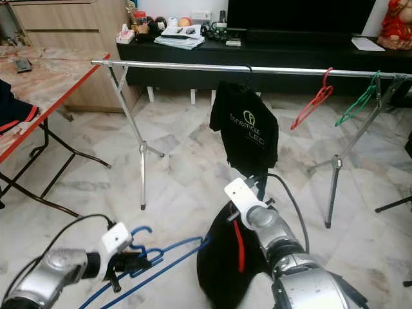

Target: Hang hanger

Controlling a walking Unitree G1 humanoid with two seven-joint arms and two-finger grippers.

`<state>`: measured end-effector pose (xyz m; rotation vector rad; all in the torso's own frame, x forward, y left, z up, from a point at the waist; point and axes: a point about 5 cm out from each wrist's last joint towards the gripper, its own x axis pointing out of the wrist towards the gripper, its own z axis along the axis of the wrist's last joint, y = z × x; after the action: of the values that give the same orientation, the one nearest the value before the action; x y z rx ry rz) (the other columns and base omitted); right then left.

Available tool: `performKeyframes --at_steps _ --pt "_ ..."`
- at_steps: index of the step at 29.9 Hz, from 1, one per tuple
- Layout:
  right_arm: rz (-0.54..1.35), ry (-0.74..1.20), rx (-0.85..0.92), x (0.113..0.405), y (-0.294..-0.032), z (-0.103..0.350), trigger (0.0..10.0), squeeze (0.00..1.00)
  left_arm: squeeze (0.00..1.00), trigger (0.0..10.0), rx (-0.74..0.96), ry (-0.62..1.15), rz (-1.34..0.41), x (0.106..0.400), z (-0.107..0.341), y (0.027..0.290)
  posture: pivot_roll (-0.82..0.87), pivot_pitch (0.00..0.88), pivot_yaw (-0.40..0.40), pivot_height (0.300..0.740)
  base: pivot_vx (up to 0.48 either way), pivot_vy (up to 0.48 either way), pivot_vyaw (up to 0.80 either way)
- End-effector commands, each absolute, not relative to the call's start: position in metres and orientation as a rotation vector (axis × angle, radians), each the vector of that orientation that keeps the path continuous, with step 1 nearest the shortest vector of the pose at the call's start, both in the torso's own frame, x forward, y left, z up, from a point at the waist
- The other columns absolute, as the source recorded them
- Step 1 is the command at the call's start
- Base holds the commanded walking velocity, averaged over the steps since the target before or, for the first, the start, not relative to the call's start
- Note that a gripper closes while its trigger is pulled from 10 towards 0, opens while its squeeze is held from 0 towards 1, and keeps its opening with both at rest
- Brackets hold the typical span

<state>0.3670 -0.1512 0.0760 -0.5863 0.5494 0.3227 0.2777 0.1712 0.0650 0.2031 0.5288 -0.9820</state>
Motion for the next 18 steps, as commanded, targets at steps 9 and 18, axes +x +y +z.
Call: performKeyframes --at_steps 9,18 --pt "0.3 0.545 -0.472 0.368 -0.14 0.076 10.0 0.0 0.0 10.0 0.176 0.454 -1.052 0.28 0.096 0.151 0.1 0.076 0.001 0.74 0.0 0.0 0.0" --pt "0.284 0.555 -0.439 0.366 -0.136 0.073 10.0 0.0 0.0 10.0 0.169 0.444 -1.107 0.274 0.112 0.14 0.11 0.069 0.002 0.74 0.0 0.0 0.0"
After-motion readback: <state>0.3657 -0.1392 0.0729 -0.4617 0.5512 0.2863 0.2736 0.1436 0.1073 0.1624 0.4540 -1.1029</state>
